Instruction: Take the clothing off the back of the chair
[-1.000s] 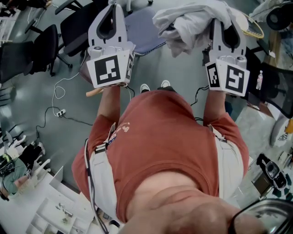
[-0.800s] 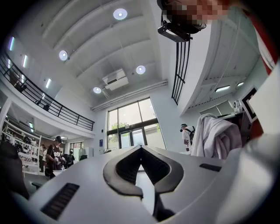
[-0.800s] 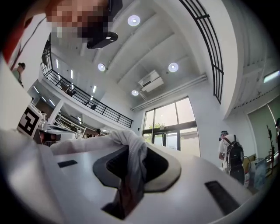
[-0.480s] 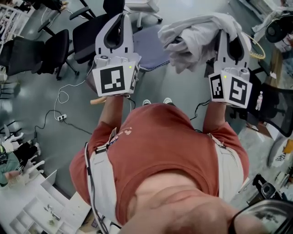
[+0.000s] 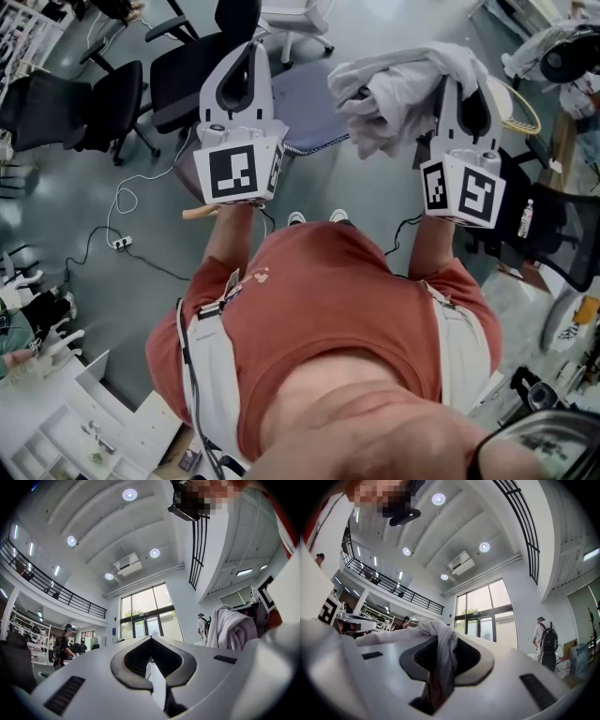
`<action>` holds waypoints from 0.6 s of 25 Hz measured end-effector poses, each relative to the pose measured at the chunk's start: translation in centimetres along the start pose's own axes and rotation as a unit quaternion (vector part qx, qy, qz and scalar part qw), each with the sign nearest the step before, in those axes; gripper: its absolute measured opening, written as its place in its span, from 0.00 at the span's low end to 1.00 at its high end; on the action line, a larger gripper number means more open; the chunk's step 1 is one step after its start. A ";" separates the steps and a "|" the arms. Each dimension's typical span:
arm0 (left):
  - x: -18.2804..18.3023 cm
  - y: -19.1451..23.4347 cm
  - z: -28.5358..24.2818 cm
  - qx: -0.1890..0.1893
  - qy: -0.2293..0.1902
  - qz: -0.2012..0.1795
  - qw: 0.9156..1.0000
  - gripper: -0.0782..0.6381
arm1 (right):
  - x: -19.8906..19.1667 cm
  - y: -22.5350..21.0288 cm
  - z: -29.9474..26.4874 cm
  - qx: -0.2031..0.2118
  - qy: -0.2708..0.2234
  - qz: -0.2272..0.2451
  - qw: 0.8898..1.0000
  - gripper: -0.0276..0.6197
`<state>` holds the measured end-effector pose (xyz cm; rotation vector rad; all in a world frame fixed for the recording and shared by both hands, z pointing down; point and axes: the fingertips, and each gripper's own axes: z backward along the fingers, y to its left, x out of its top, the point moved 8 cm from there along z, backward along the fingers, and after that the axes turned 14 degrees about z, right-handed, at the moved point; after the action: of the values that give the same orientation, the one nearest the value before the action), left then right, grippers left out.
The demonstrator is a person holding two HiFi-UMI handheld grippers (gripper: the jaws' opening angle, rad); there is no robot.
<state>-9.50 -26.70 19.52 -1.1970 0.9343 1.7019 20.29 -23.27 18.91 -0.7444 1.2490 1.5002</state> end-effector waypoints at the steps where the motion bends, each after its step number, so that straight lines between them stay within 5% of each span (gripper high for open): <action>1: 0.0 0.0 0.0 -0.001 0.000 -0.001 1.000 0.13 | -0.1 0.0 0.0 -0.002 -0.001 0.001 1.000 0.16; 15: -0.9 -0.1 0.2 0.006 0.005 0.005 1.000 0.13 | -0.6 0.1 0.0 0.006 -0.010 -0.001 1.000 0.16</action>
<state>-9.34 -26.67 20.46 -1.1960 0.9561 1.6972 20.34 -23.45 19.51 -0.7209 1.2411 1.4947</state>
